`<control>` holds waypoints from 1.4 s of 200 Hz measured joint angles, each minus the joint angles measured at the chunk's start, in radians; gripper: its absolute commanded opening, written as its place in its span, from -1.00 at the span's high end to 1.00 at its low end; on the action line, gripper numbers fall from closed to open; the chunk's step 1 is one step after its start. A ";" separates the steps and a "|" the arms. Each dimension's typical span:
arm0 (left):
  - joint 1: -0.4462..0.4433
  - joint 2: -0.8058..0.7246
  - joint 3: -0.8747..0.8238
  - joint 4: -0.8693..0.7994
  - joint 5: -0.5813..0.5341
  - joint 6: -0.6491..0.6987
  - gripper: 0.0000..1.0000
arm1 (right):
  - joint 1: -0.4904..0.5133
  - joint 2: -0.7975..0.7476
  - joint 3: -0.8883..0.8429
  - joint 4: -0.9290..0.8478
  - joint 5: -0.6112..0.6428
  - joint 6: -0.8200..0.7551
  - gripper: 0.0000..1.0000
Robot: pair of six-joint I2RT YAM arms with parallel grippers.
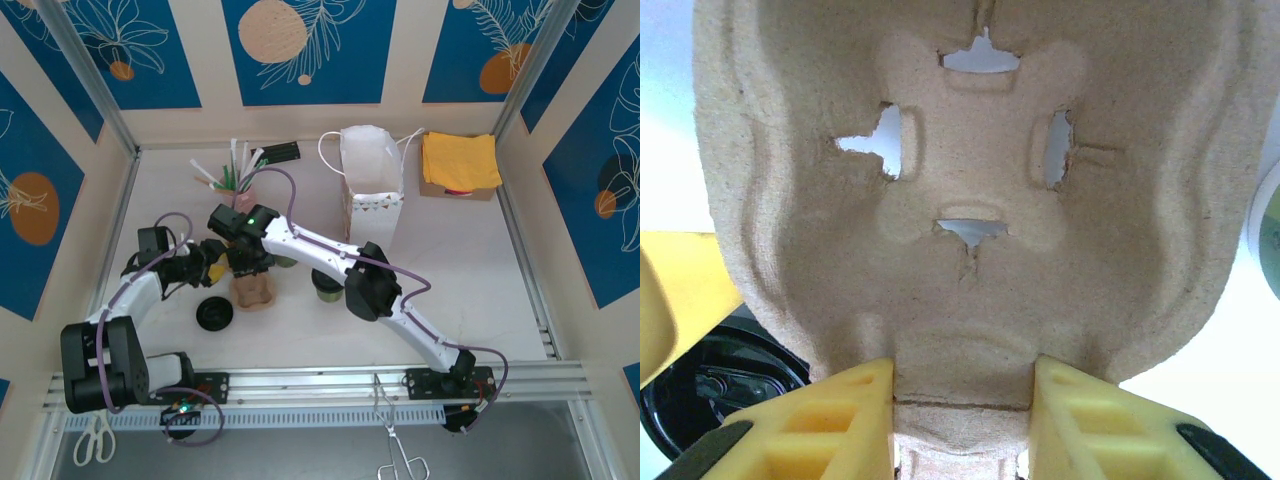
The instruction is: Pack the takeout coffee
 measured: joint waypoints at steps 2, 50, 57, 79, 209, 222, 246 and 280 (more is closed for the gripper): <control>0.000 0.000 0.000 0.000 0.000 0.000 -0.18 | 0.000 0.000 0.000 0.000 0.000 0.000 0.34; 0.000 0.006 0.000 0.003 0.002 0.002 -0.19 | 0.000 0.000 0.000 0.000 0.005 -0.003 0.34; 0.000 0.010 0.000 0.003 0.002 0.003 -0.20 | 0.001 0.000 0.000 0.001 0.006 -0.004 0.34; 0.000 0.021 0.000 0.002 0.000 0.003 -0.22 | 0.007 -0.006 0.000 0.008 0.007 -0.010 0.34; 0.000 -0.041 0.025 -0.069 -0.032 0.049 -0.18 | 0.003 -0.034 -0.024 0.010 0.007 -0.010 0.35; 0.000 -0.044 0.025 -0.069 -0.031 0.049 -0.17 | 0.003 -0.034 -0.025 0.010 0.007 -0.010 0.35; 0.000 -0.044 0.025 -0.069 -0.026 0.049 -0.13 | 0.003 -0.034 -0.025 0.011 0.007 -0.010 0.35; 0.000 -0.044 0.025 -0.065 -0.007 0.048 -0.11 | 0.003 -0.034 -0.025 0.011 0.007 -0.010 0.34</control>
